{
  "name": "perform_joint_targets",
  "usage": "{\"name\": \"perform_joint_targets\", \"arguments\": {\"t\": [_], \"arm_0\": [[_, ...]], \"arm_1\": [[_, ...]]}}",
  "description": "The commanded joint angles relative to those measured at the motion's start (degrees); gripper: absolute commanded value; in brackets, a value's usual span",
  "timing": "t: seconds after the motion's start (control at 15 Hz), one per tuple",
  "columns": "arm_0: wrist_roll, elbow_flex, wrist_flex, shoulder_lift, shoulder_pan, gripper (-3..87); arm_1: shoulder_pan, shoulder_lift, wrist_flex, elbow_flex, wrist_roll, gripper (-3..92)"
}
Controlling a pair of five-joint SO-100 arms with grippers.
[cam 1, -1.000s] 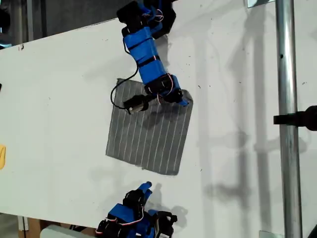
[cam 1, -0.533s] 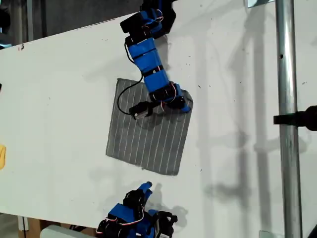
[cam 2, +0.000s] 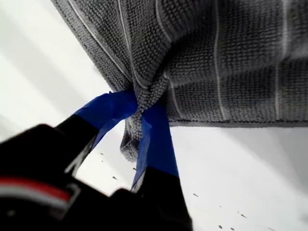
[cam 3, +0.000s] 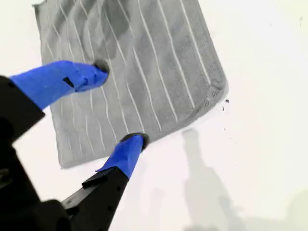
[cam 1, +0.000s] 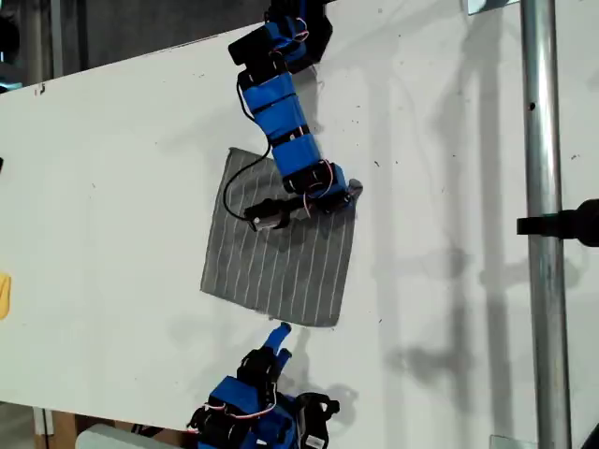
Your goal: Grasp corners of a towel and fold twice.
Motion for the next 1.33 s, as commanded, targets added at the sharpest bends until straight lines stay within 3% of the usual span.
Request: {"name": "perform_joint_targets", "arguments": {"t": [0.0, 0.13, 0.4, 0.73, 0.93, 1.13, 1.2, 1.27], "arm_0": [[2.64, -2.55, -4.83, -4.13, 2.29, 29.7], [3.25, -2.37, -6.42, -9.67, 2.64, 25.6], [4.48, 0.62, -11.95, -21.45, 2.46, 26.9], [0.79, 7.73, -26.46, -31.11, 3.08, 21.8], [-0.26, 2.55, -24.79, -38.85, 3.08, 19.8], [-1.93, 2.2, -26.89, -42.36, 3.08, 17.0], [-2.64, 3.08, -28.65, -43.15, 3.08, 10.0], [-3.96, 3.25, -29.53, -43.68, 3.43, -2.7]], "arm_1": [[0.7, 0.18, -0.88, -1.14, -0.88, -0.3], [0.79, 0.18, -0.97, -1.23, -1.14, -0.3], [0.62, 0.26, -1.23, -1.32, -1.14, -0.3], [-0.09, 0.7, -1.23, -1.32, -1.14, -0.3], [-0.44, 0.79, -1.58, -1.14, -1.14, -0.3], [-1.23, 0.79, -1.41, -1.14, -0.97, -0.3], [-1.49, 0.79, -1.41, -1.05, -0.79, -0.3], [-1.67, 0.79, -1.32, -1.05, -0.7, -0.3]]}}
